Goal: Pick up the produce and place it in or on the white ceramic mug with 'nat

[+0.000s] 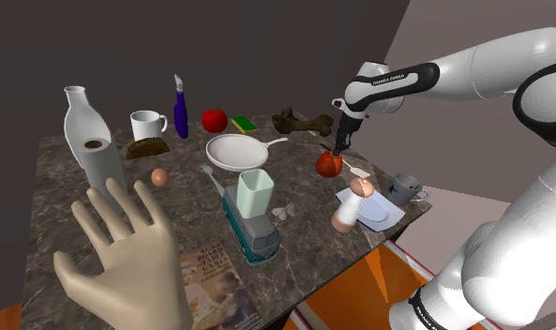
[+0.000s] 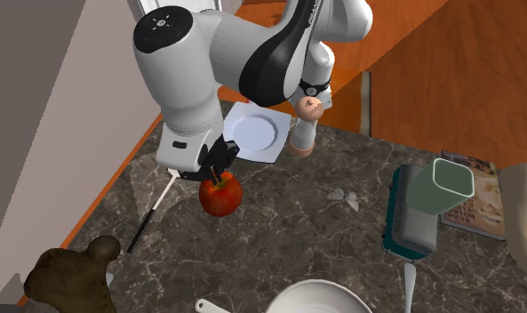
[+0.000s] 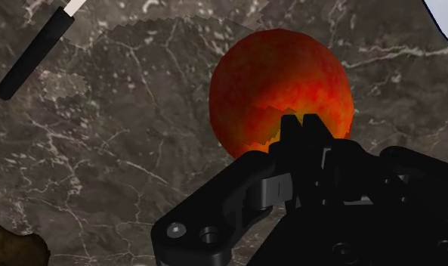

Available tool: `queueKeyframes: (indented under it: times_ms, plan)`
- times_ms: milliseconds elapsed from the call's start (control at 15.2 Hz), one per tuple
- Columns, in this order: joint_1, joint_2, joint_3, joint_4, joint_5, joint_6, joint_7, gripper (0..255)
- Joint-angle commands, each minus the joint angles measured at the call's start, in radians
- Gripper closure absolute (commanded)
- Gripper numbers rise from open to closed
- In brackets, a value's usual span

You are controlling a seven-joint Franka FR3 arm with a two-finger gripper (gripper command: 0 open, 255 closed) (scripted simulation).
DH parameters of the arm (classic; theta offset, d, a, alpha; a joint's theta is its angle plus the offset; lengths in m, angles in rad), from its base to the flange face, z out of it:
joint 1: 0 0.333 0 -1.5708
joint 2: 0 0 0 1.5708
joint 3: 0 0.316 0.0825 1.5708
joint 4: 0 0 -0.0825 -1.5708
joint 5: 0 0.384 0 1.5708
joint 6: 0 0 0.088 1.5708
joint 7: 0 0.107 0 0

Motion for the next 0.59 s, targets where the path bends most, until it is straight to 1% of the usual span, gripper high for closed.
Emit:
queueKeyframes:
  times_ms: [0,528]
  plan:
    - [0.000,0.001,0.000,0.000,0.000,0.000,0.000,255]
    - [0.003,-0.044,0.001,0.062,-0.024,-0.103,0.019,255]
